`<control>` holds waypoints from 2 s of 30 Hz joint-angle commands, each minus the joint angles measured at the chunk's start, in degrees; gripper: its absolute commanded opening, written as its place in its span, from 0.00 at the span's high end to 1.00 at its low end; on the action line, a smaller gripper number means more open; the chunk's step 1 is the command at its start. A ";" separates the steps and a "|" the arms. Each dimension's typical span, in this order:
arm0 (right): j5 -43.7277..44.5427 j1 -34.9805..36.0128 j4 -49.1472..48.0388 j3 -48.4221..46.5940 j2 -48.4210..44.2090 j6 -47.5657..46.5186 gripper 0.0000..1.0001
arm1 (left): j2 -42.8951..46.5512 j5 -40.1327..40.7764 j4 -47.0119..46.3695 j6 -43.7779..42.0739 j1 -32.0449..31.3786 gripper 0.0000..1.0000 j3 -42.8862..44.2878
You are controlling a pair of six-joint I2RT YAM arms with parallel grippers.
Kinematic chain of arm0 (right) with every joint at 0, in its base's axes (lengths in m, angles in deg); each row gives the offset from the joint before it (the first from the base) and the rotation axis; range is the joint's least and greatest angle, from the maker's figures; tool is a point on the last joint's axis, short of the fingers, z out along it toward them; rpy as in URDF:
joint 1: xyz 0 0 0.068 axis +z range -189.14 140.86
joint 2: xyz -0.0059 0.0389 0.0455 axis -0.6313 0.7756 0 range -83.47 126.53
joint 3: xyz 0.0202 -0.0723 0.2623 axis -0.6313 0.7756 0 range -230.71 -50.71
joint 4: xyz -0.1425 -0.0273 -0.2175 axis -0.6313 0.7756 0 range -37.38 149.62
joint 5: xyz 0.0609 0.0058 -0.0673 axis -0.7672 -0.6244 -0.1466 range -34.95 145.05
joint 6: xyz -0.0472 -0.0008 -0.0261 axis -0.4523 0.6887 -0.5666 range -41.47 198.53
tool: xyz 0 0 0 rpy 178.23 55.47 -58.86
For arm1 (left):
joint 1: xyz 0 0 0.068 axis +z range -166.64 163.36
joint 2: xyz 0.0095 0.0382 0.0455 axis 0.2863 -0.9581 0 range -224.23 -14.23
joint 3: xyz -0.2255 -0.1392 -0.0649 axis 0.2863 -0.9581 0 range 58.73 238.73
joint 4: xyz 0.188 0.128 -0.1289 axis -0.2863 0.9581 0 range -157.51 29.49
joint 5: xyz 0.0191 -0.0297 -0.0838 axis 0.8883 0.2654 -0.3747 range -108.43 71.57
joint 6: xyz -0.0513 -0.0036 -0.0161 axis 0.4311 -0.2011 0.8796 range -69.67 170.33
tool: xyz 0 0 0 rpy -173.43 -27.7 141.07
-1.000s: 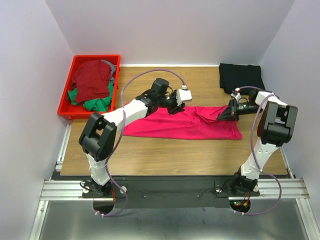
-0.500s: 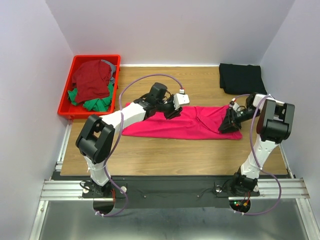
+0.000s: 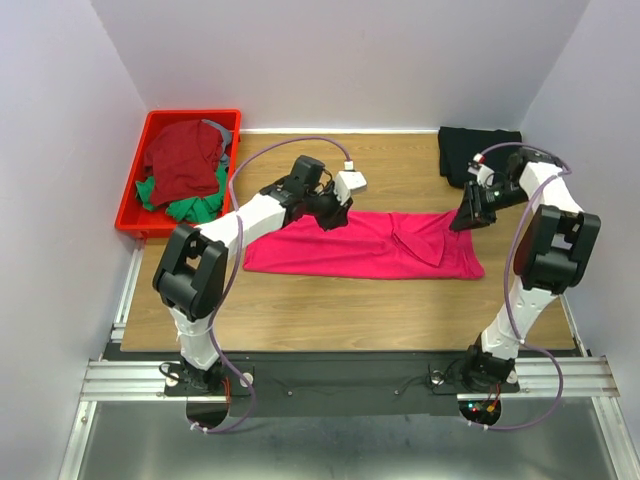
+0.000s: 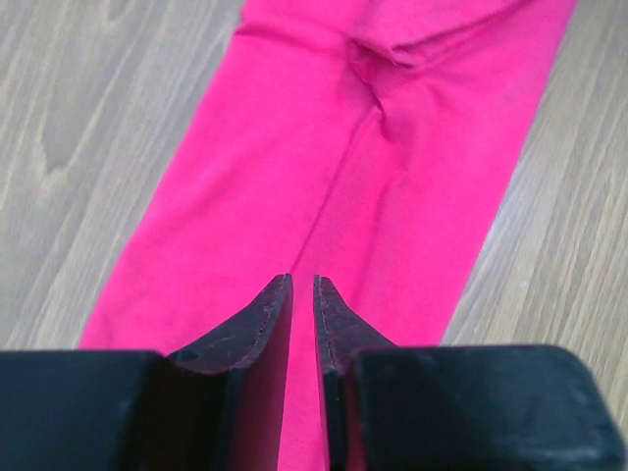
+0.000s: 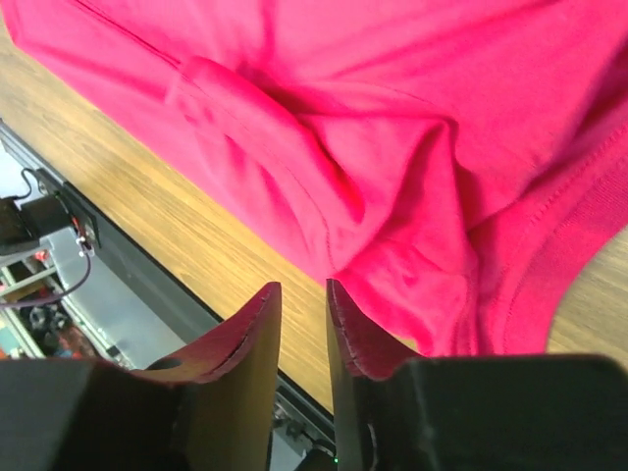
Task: Fold and stack the t-shirts
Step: Fold the tshirt
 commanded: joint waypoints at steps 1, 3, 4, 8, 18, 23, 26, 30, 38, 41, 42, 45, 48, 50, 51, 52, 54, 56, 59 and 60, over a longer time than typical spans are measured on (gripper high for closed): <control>0.58 2.64 -4.72 0.82 -0.90 3.26 0.71 | -2.94 1.70 3.43 6.63 2.09 0.76 4.65; 3.13 3.96 -6.75 3.01 -0.89 4.50 0.71 | -4.61 3.19 4.74 7.87 4.55 0.76 5.09; 6.19 4.23 -9.02 3.72 -0.89 5.03 0.71 | -5.05 4.16 5.27 8.14 5.42 0.76 5.52; 14.29 5.63 -13.87 4.87 0.07 8.28 0.70 | -8.04 10.57 9.66 7.09 8.68 0.77 6.67; 30.37 14.07 -19.85 -4.78 11.30 7.67 0.72 | -6.99 20.77 16.26 -4.07 10.44 0.82 -2.64; 34.34 18.63 -20.03 -17.96 20.96 6.18 0.72 | -3.40 23.50 17.40 -7.58 10.53 0.89 -10.88; 35.57 20.84 -20.12 -29.03 28.07 4.69 0.72 | -0.50 22.37 19.25 -9.25 10.36 0.92 -14.93; 35.23 25.49 -20.64 -47.57 38.99 3.54 0.73 | 7.32 16.31 25.65 -14.53 8.87 0.93 -17.76; 34.60 28.58 -31.17 -44.20 30.78 8.98 0.70 | 13.66 8.49 28.22 -11.12 -2.04 0.93 -16.37; 36.54 27.35 -35.84 -35.58 22.15 10.04 0.69 | 14.80 8.21 26.73 -9.70 -1.95 0.93 -14.51; 36.54 26.56 -36.28 -34.34 20.57 10.82 0.67 | 15.76 8.13 26.11 -9.79 -1.78 0.93 -14.16; 36.63 26.03 -36.64 -32.67 16.61 11.36 0.61 | 16.21 9.79 23.56 -10.40 -1.69 0.92 -13.55; 35.49 25.94 -36.64 -30.21 14.06 12.67 0.60 | 14.99 11.81 23.12 -11.72 -1.34 0.91 -13.10; 33.91 26.03 -36.46 -27.14 12.48 14.68 0.60 | 14.19 12.95 23.03 -13.91 -0.55 0.90 -13.45; 33.04 25.94 -36.46 -26.08 12.03 15.31 0.61 | 13.84 13.48 22.77 -14.53 -0.37 0.90 -13.89; 31.98 25.94 -36.29 -25.03 11.59 16.01 0.61 | 13.66 13.92 22.42 -15.23 -0.28 0.90 -14.42; 29.26 25.94 -36.11 -21.34 10.89 18.55 0.62 | 12.96 15.33 21.98 -17.25 -0.19 0.90 -15.82; 26.80 25.94 -36.11 -18.53 10.62 20.49 0.65 | 12.00 16.29 21.62 -18.22 -0.19 0.90 -16.35; 25.38 26.03 -36.02 -16.93 11.76 21.47 0.68 | 9.45 17.44 22.33 -19.01 -0.19 0.90 -16.70; 25.38 25.94 -35.94 -16.41 12.37 21.73 0.70 | 8.49 18.05 22.59 -19.80 -0.19 0.90 -17.06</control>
